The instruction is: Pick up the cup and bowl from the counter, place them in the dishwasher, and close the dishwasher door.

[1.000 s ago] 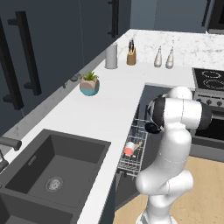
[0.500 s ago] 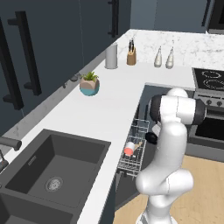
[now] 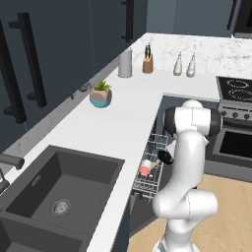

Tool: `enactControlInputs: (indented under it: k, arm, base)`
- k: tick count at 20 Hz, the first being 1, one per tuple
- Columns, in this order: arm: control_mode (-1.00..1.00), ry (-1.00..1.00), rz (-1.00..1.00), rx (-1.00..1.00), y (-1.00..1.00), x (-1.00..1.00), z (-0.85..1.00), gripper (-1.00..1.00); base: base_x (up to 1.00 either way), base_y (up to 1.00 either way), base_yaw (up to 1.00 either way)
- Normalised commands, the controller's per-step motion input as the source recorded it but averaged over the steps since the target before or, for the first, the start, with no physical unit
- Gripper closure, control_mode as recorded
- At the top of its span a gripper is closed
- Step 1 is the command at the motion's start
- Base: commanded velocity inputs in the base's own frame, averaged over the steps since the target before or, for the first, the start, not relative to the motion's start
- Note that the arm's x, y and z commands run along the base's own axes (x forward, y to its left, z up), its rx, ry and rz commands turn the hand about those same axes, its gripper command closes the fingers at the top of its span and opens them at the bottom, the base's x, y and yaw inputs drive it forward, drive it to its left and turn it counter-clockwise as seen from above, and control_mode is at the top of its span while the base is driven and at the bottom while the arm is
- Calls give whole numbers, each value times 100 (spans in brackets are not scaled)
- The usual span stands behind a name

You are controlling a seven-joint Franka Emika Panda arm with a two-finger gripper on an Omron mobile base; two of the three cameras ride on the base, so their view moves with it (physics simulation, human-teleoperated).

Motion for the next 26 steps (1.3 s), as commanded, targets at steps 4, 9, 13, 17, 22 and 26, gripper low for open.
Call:
enactControlInputs:
  k: [4,9,13,17,22,26]
  arm:
    - [-100,2,0,11,46,42,-11,100]
    - [-100,12,-5,11,35,36,-32,100]
    - [-100,20,-12,12,4,27,-50,100]
    - [-100,25,-17,11,0,15,-55,100]
    - [-100,20,-13,12,4,25,-33,100]
    - [-100,17,-10,12,14,39,-21,100]
  base:
    - [0,0,0]
    - [0,0,0]
    - [0,0,0]
    - [0,0,0]
    - [0,0,0]
    - [0,0,0]
